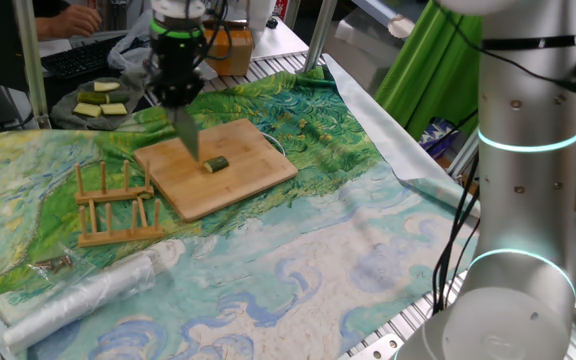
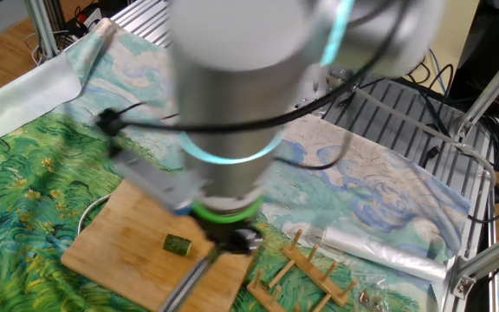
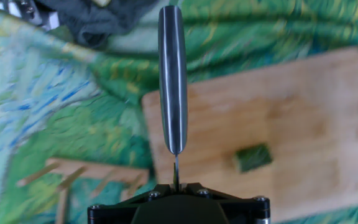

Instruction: Chop the cucumber into shreds

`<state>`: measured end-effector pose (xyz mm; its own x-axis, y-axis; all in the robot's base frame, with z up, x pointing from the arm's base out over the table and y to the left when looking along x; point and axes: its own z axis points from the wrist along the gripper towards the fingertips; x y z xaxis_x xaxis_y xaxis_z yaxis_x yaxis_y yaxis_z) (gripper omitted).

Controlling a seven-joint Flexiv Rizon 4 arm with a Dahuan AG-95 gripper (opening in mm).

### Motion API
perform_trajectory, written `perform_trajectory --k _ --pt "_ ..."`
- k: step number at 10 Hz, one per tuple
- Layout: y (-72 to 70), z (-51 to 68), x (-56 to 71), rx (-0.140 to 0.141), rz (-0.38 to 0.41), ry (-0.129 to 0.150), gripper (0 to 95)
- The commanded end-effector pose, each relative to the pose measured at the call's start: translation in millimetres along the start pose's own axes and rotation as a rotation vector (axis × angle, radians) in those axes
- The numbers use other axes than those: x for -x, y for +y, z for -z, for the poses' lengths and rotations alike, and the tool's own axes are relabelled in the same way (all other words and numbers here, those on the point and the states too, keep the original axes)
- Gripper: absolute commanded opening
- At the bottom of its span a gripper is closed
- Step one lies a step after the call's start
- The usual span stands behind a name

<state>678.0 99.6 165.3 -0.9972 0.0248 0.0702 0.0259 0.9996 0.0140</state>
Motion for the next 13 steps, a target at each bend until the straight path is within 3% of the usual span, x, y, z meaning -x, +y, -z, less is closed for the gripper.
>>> perform_trajectory --k 1,3,6,13 --pt "-29.6 -14.3 16.5 -0.001 0.077 -0.02 0.0" --pt "-40.8 -28.8 23.2 -0.011 0.124 -0.054 0.0" --pt "-49.7 -45.3 28.6 -0.012 0.172 -0.084 0.0" --pt "-62.6 -80.0 33.4 0.001 0.208 -0.113 0.0"
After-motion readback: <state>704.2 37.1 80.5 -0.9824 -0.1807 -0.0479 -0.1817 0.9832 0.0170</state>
